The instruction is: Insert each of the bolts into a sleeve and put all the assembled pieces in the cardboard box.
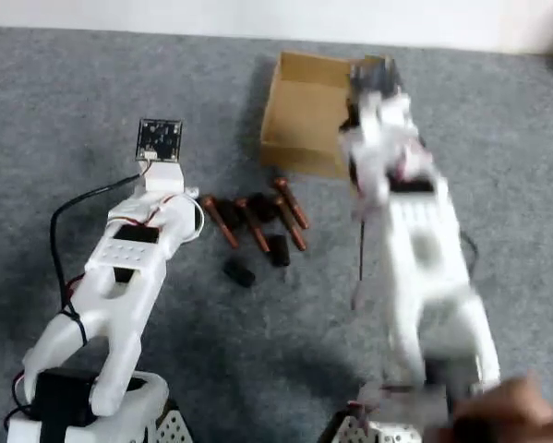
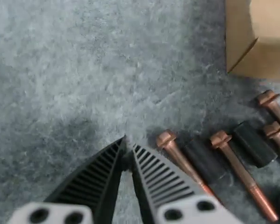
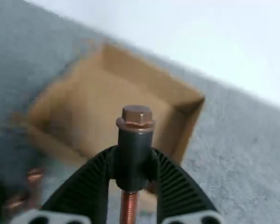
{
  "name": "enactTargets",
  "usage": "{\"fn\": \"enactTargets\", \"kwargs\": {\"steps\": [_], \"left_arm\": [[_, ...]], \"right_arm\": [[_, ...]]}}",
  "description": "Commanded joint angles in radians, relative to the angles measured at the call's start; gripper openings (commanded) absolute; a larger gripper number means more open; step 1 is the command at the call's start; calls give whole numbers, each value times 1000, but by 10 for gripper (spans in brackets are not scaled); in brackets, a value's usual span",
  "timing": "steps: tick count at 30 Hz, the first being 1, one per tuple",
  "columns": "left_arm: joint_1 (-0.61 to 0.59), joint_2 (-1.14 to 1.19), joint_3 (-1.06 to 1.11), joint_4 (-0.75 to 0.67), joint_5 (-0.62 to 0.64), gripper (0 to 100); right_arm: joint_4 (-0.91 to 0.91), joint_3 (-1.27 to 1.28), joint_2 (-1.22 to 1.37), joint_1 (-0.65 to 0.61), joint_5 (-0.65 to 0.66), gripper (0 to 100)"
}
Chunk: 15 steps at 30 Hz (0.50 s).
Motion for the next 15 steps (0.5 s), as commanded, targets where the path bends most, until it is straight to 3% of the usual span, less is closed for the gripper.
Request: {"fn": "enactTargets", "kwargs": {"steps": [1, 5, 10, 15], "left_arm": [[-10, -4, -47, -34, 5, 7], [-8, -4, -45, -48, 5, 7], [-5, -4, -45, -48, 5, 7], [-7, -4, -45, -48, 5, 7]], "right_arm": [[288, -779, 524, 42, 0, 4], [572, -1405, 866, 56, -54, 4], [743, -2031, 1188, 44, -61, 4], [852, -1940, 1214, 36, -8, 4]]}}
